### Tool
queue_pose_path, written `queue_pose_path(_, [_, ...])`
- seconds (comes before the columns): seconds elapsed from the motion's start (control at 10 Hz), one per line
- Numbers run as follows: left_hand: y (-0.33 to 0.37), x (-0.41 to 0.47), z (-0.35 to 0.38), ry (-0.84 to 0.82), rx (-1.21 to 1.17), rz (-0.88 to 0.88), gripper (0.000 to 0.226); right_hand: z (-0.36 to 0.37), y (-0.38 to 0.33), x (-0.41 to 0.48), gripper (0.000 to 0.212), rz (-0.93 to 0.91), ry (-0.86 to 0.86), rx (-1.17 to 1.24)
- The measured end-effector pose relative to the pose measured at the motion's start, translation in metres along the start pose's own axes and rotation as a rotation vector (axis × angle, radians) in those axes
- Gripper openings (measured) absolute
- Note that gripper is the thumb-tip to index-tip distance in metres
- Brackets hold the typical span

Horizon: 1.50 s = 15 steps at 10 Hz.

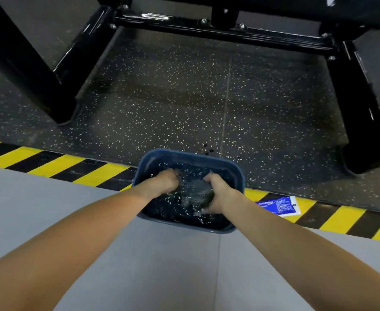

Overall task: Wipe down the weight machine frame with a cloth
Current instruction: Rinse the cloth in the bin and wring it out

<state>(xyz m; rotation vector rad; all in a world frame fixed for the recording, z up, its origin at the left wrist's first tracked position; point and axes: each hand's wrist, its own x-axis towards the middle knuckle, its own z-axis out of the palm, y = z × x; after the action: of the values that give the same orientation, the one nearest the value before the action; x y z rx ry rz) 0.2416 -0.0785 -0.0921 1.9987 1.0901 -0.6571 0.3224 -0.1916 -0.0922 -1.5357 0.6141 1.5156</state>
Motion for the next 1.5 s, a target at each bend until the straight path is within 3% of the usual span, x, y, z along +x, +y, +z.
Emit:
queue_pose_path(0.1, [0.005,-0.026,-0.003,-0.116,-0.278,0.223,0.012,-0.002,-0.003,0.004,0.047,0.019,-0.027,0.069])
queue_pose_path(0.2, [0.004,-0.045,0.005,-0.087,-0.255,0.370,0.019,0.006,-0.001,0.005,0.045,0.063,-0.050,0.095])
queue_pose_path(0.3, [0.015,-0.060,0.018,0.107,-0.007,0.478,0.032,0.018,0.006,-0.009,0.047,0.031,0.036,-0.072])
queue_pose_path(0.4, [0.025,-0.057,0.034,0.348,0.144,0.444,0.039,0.023,0.013,-0.028,0.039,-0.257,-0.039,-0.207])
queue_pose_path(0.5, [0.025,-0.042,0.041,0.475,0.200,0.440,0.038,0.021,0.014,-0.016,0.039,-0.241,-0.169,-0.018])
queue_pose_path(0.6, [0.025,-0.032,0.041,0.462,0.226,0.419,0.038,0.029,0.012,-0.008,0.040,-0.322,-0.173,0.141])
queue_pose_path(0.7, [0.018,-0.022,0.039,0.440,0.185,0.427,0.046,0.025,0.013,0.009,0.028,-0.244,-0.026,0.172])
queue_pose_path(0.9, [0.014,-0.007,0.023,0.314,0.292,0.353,0.037,0.013,0.002,-0.001,0.042,-0.089,0.060,-0.181])
queue_pose_path(1.0, [0.008,0.004,0.000,0.269,0.417,0.189,0.036,0.006,-0.014,-0.007,0.041,-0.212,0.130,-0.524])
queue_pose_path(1.1, [-0.008,0.014,-0.009,0.121,0.358,0.137,0.032,-0.002,-0.014,-0.010,0.047,-0.348,0.191,-0.938])
queue_pose_path(1.2, [-0.012,0.013,-0.010,-0.109,0.292,0.160,0.034,-0.006,-0.009,-0.004,0.038,-0.445,0.257,-1.175])
queue_pose_path(1.4, [-0.017,-0.001,-0.010,-0.033,0.319,0.129,0.030,-0.009,-0.011,0.005,0.011,-0.586,0.466,-1.277])
queue_pose_path(1.5, [-0.020,0.003,0.001,0.127,0.356,0.073,0.026,-0.002,-0.006,0.005,0.039,-0.502,0.376,-1.016])
